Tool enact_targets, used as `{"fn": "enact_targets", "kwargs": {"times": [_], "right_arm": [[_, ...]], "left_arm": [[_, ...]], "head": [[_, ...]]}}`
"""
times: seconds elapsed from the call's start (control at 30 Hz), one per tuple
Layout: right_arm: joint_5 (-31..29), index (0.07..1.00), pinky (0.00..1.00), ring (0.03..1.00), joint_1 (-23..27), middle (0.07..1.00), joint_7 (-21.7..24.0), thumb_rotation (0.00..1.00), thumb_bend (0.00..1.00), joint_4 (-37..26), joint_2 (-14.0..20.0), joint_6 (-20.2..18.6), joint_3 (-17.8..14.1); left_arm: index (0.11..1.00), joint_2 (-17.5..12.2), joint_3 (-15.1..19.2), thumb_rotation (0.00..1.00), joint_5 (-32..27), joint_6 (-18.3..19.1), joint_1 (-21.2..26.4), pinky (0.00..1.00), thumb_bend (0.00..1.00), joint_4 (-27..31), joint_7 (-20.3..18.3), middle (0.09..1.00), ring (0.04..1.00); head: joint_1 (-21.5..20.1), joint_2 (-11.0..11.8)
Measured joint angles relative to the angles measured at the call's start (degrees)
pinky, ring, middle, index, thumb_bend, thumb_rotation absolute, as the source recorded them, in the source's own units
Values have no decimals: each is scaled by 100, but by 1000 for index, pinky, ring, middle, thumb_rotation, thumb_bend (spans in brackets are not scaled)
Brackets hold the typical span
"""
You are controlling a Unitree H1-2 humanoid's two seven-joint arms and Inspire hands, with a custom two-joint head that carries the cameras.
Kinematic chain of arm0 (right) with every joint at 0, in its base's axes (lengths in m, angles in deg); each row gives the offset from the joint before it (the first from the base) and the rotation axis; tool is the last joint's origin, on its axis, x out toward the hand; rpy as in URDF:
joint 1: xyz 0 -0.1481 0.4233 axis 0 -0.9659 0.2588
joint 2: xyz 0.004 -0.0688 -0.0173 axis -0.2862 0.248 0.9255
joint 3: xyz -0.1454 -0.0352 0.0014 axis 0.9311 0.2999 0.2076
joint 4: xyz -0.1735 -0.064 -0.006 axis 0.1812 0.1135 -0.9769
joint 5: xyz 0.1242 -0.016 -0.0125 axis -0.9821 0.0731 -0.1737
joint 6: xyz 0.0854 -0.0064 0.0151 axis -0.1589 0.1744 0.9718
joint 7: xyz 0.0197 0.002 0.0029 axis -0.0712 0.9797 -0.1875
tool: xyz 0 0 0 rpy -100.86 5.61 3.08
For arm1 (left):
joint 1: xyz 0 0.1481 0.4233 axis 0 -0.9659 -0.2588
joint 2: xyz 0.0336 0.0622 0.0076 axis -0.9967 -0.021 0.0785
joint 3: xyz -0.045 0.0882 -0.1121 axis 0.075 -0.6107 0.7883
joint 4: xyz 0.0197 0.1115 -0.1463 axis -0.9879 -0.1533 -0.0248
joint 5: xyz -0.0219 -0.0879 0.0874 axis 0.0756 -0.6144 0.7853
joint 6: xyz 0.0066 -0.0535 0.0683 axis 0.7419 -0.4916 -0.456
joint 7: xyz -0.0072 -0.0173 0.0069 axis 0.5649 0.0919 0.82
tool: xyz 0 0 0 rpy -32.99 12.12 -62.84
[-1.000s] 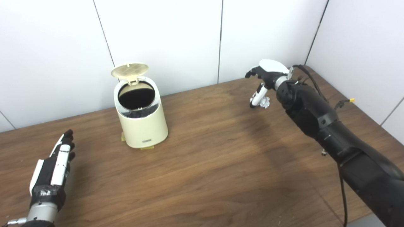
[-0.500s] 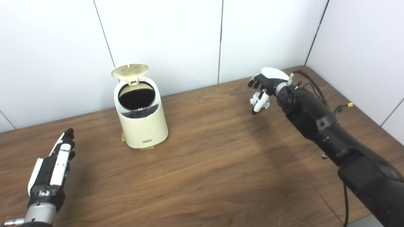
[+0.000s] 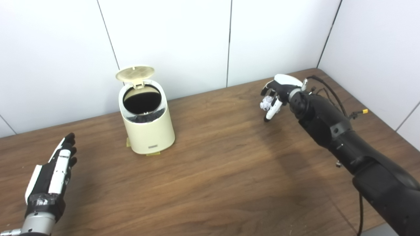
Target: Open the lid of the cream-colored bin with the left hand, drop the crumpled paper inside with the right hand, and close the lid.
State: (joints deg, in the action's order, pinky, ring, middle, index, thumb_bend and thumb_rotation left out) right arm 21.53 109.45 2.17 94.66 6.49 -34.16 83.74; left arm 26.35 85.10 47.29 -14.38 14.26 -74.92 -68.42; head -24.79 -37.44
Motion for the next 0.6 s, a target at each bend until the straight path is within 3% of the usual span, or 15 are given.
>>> {"fn": "enact_targets", "kwargs": {"times": [0.1,0.17,0.23,0.3,0.4,0.6], "right_arm": [[-54,693,617,667,-28,723,27,74,838,-18,37,57,1],[-97,645,627,645,-56,694,21,40,824,-15,79,197,-1],[-152,550,555,573,-88,612,5,60,644,-9,113,275,-22],[-207,530,449,458,-119,530,-19,15,550,-19,112,298,-88],[-330,530,379,401,-194,512,-150,1,516,0,89,353,-223],[-392,548,354,383,-206,505,-313,0,510,75,69,421,-238]], "left_arm": [[1000,0,1,925,-9,32,-7,1000,328,96,2,1000,1000],[1000,0,7,923,-27,35,-11,1000,325,148,3,1000,1000],[1000,3,11,943,-53,46,-17,1000,321,171,7,1000,1000],[1000,5,-6,962,-43,66,-36,1000,315,189,24,1000,1000],[1000,9,-11,966,-41,66,-73,1000,330,190,31,1000,1000],[1000,30,-16,998,-64,66,-89,1000,329,194,45,1000,1000]], "head": [[26,-17],[35,-44],[44,-53],[79,-70],[97,-79],[220,-88]]}}
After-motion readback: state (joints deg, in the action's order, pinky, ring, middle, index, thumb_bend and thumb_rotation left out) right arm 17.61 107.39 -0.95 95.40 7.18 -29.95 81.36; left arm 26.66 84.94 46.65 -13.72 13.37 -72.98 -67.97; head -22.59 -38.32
